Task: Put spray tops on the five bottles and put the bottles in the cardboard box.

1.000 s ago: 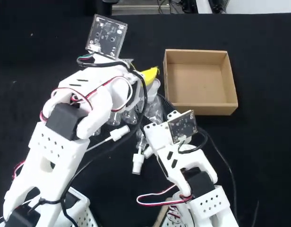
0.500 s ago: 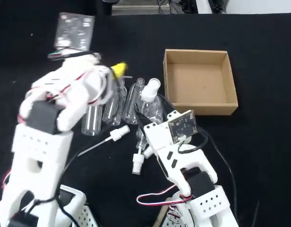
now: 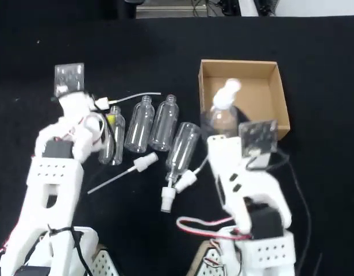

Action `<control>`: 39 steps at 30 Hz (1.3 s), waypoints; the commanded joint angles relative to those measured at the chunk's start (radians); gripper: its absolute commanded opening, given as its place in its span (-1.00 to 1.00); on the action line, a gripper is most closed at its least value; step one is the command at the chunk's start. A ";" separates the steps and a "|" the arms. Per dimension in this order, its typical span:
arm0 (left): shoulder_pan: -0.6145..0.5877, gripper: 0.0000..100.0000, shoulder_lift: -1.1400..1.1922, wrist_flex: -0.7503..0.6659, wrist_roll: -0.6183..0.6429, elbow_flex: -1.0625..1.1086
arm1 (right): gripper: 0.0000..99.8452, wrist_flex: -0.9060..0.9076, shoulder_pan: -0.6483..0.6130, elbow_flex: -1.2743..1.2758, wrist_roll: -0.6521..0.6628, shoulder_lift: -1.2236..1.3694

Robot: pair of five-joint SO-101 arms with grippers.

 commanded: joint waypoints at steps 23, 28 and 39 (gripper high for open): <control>-0.019 -0.60 -0.009 -0.555 0.008 0.409 | -0.98 -0.809 0.084 -0.470 -0.012 1.175; -0.015 -0.60 -0.008 -0.568 0.008 0.417 | -0.98 -0.809 0.123 -0.552 -0.012 1.288; -0.013 -0.60 -0.008 -0.580 0.008 0.417 | -0.98 -0.746 0.144 -0.615 -0.012 1.368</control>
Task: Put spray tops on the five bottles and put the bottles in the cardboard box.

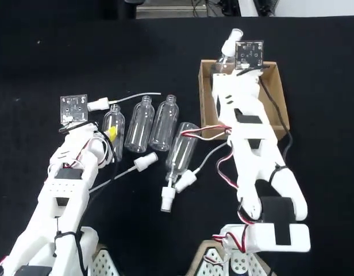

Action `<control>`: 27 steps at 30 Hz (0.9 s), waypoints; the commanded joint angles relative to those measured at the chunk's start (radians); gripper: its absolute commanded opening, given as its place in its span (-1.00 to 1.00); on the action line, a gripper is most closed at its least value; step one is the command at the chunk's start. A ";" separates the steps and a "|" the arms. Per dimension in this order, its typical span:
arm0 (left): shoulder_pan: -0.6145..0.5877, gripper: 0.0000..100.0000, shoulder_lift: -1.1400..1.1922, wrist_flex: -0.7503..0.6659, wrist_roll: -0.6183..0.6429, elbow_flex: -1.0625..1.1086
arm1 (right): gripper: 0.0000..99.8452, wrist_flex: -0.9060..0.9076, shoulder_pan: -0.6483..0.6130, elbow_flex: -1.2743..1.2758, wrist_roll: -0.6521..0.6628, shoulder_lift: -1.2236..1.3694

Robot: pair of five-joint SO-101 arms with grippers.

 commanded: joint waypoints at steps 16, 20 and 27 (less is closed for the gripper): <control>-0.004 -0.60 -0.005 -0.020 0.006 -0.010 | -0.98 -0.187 0.025 -0.174 0.002 0.160; -0.004 -0.60 -0.005 -0.020 0.006 -0.010 | -0.98 -0.183 0.038 -0.160 0.002 0.136; -0.004 -0.60 -0.005 -0.020 0.006 -0.010 | -0.98 0.195 0.232 -0.130 0.003 -0.173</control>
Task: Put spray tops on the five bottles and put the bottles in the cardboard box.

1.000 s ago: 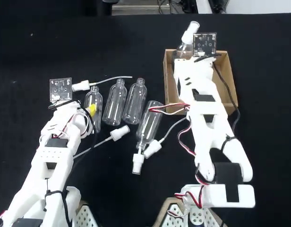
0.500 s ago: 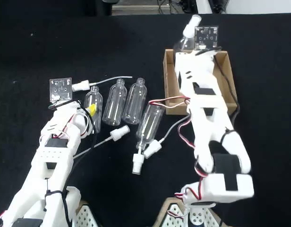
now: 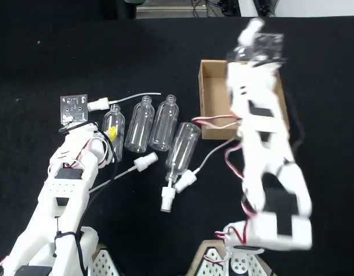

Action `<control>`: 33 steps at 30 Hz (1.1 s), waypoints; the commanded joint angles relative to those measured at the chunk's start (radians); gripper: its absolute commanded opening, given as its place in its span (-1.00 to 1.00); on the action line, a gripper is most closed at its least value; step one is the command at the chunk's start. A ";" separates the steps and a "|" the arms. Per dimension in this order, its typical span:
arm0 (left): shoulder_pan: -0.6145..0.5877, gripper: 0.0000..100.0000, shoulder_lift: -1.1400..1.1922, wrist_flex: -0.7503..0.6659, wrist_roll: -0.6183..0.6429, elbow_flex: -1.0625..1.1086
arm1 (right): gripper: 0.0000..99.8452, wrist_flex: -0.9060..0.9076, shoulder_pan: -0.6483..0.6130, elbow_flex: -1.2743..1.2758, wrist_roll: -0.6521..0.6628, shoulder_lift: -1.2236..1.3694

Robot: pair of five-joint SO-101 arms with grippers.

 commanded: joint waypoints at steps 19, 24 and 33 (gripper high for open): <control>-0.004 -0.60 -0.005 -0.020 0.006 -0.010 | -0.98 -0.450 0.626 0.208 -0.005 -0.019; -0.004 -0.60 -0.005 -0.020 0.006 -0.010 | -0.98 -0.674 0.678 0.305 -0.006 0.044; -0.004 -0.60 -0.005 -0.017 0.006 -0.010 | -0.98 -0.801 0.701 0.344 -0.002 0.154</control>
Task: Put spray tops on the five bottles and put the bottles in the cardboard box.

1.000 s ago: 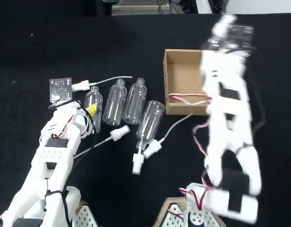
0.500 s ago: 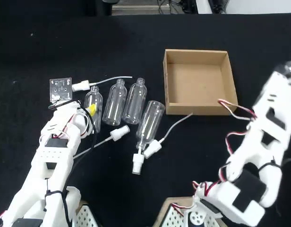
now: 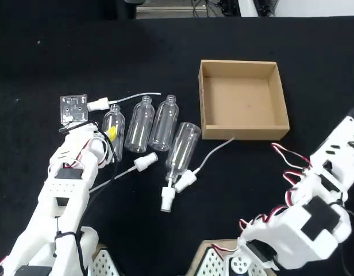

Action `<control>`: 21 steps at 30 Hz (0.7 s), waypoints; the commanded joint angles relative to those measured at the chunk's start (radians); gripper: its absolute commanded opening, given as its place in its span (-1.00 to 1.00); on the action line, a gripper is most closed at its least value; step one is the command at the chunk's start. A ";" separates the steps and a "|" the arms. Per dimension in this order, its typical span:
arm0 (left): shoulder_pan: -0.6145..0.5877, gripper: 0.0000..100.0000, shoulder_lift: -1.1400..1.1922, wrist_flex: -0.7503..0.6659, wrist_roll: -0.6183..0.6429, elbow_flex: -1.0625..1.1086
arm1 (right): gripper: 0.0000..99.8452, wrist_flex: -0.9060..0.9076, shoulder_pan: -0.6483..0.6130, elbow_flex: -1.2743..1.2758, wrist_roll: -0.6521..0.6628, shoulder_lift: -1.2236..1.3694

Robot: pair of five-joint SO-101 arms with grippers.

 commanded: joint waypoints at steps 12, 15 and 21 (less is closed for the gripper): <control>-0.002 -0.60 -0.005 -0.018 0.006 -0.010 | -0.98 -0.304 0.051 0.039 -0.005 0.193; -0.002 -0.60 -0.005 -0.018 0.006 -0.010 | -0.98 -0.404 0.052 0.067 0.002 0.242; -0.002 -0.60 -0.005 -0.017 0.006 -0.010 | -0.98 -0.508 0.054 0.062 0.003 0.357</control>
